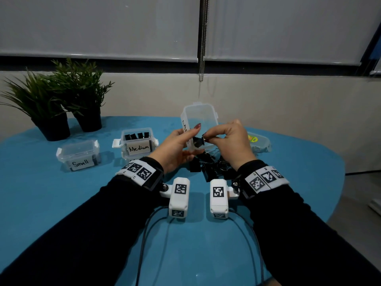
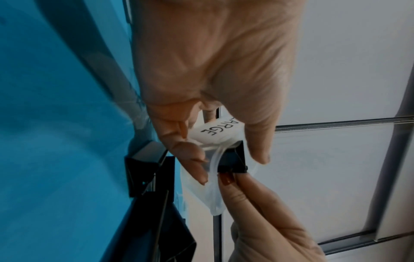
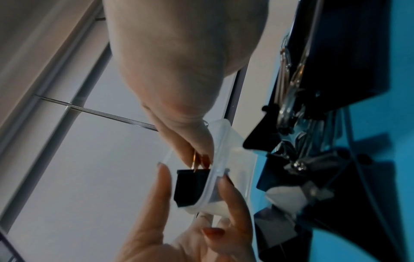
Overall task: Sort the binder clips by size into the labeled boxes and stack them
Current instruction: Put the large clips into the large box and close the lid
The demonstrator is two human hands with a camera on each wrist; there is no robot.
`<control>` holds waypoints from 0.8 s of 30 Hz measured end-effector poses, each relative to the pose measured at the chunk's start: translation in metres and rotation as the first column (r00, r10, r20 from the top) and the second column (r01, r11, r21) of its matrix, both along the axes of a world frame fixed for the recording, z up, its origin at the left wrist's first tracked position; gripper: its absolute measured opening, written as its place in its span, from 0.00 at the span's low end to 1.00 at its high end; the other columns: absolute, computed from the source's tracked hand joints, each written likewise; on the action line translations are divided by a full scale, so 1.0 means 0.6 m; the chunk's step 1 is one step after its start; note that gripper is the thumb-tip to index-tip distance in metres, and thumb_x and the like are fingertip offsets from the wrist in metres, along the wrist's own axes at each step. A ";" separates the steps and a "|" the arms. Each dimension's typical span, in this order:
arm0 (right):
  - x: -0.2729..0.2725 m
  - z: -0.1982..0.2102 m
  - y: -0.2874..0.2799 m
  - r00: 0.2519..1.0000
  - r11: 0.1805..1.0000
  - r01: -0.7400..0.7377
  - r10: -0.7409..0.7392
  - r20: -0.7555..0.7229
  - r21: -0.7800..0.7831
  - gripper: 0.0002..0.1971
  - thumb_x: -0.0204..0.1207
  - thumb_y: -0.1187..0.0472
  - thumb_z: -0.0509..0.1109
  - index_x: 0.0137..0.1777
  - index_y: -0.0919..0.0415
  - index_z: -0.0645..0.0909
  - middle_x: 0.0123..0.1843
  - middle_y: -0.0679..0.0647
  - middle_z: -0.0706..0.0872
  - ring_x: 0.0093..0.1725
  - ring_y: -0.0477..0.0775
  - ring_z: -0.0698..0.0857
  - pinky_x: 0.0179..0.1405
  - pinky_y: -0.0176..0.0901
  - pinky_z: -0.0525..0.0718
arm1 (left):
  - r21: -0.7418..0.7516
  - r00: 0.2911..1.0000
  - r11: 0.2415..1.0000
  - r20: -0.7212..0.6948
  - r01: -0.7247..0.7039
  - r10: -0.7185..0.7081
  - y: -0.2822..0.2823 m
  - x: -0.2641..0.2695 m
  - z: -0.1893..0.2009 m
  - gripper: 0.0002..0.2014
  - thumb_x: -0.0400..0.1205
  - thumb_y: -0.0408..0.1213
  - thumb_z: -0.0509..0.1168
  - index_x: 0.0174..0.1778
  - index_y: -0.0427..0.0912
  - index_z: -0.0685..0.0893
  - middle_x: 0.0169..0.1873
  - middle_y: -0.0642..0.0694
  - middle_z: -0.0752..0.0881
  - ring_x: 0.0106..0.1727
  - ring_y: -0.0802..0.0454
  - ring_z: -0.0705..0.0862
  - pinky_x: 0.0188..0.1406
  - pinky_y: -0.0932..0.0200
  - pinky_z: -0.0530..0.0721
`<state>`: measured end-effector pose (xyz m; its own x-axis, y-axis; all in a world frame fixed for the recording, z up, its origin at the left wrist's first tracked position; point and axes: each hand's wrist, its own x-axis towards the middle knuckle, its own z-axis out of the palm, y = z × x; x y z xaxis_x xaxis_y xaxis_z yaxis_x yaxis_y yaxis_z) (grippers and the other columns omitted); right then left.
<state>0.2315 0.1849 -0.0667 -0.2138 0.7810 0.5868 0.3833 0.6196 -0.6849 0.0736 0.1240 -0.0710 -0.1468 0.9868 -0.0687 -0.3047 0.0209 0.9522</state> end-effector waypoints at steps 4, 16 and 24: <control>-0.004 -0.003 0.007 0.996 0.999 -0.047 0.047 0.069 -0.001 0.11 0.69 0.65 0.82 0.42 0.44 0.93 0.47 0.50 0.91 0.50 0.43 0.84 0.48 0.21 0.74 | -0.006 0.999 0.999 -0.026 -0.034 0.033 0.007 -0.005 -0.007 0.31 0.78 0.49 0.77 0.74 0.45 0.74 0.56 0.42 0.89 0.43 0.42 0.91 0.21 0.63 0.80; 0.000 0.008 -0.005 0.988 0.998 -0.049 0.045 0.151 0.029 0.13 0.79 0.70 0.70 0.47 0.54 0.93 0.41 0.50 0.90 0.35 0.42 0.83 0.39 0.35 0.79 | 0.000 0.995 0.998 -0.077 -0.062 0.062 0.008 -0.012 -0.010 0.32 0.74 0.58 0.77 0.71 0.50 0.78 0.64 0.40 0.86 0.41 0.45 0.92 0.30 0.60 0.78; 0.001 0.005 -0.003 0.979 0.999 -0.052 0.049 0.199 0.009 0.06 0.74 0.65 0.79 0.48 0.55 0.93 0.37 0.38 0.85 0.34 0.29 0.80 0.34 0.19 0.70 | 0.005 0.997 0.999 -0.064 -0.052 0.052 0.007 -0.008 -0.009 0.27 0.78 0.56 0.74 0.70 0.48 0.78 0.58 0.44 0.88 0.42 0.46 0.91 0.25 0.63 0.78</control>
